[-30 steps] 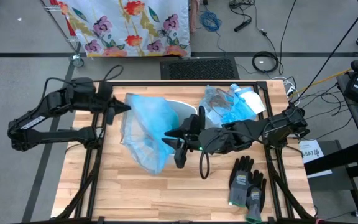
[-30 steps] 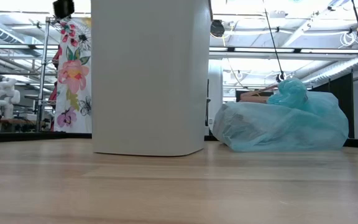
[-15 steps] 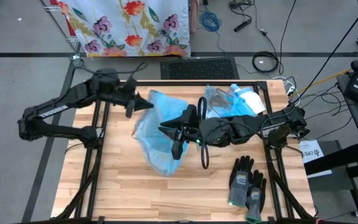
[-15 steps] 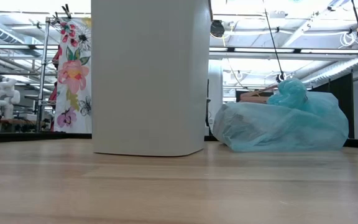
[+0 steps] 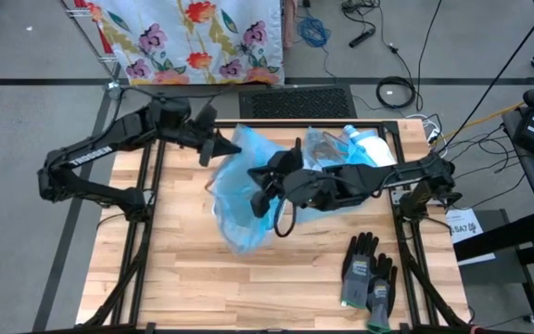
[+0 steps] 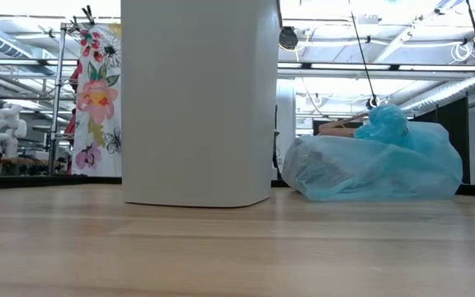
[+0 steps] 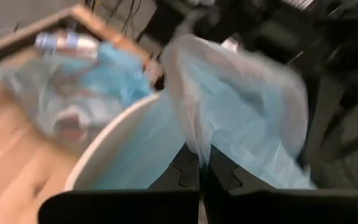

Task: Place trash/remove bag and relplace
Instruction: Insert the new blue trash bag into the white trash bin

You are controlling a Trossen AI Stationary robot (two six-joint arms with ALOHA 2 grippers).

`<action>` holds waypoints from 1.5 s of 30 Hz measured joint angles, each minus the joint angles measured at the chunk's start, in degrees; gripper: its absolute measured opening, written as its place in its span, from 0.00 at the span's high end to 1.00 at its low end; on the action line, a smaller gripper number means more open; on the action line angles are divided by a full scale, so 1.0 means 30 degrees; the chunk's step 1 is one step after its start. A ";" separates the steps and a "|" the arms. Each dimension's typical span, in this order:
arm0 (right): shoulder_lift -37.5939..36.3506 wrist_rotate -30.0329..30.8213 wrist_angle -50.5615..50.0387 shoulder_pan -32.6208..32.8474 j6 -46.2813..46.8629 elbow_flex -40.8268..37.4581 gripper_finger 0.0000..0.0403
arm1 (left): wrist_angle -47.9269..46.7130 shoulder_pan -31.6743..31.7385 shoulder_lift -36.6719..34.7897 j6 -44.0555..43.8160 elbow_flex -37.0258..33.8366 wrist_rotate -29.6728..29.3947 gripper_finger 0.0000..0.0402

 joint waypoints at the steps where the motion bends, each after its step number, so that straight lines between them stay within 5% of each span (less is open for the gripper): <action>1: -0.0054 0.0821 -0.0445 0.0005 0.0172 0.0002 1.00 | -0.0603 0.0000 0.0104 0.0029 0.0104 0.0000 1.00; 7: -0.0638 0.3665 -0.6087 0.0202 0.4343 0.0017 1.00 | -0.4233 0.0000 0.0271 0.1702 0.0765 0.0022 1.00; 15: -0.0738 0.3664 -1.2914 0.0146 1.0519 0.0017 1.00 | -0.7450 0.0011 0.0191 0.3379 0.0843 -0.0791 1.00; 26: -0.0738 0.2595 -1.3559 -0.0483 1.1010 0.0017 1.00 | -0.8532 0.0016 0.0199 0.4926 0.0843 -0.5853 1.00; 34: -0.0614 0.1492 -1.4467 -0.1027 1.1510 -0.0005 1.00 | -0.8384 0.0011 0.0772 0.5850 0.0836 -0.6062 0.99; 45: -0.2023 0.2708 -1.4155 -0.0720 1.1147 -0.0013 1.00 | -0.8194 -0.0007 0.0991 0.5821 0.0829 -0.5545 0.96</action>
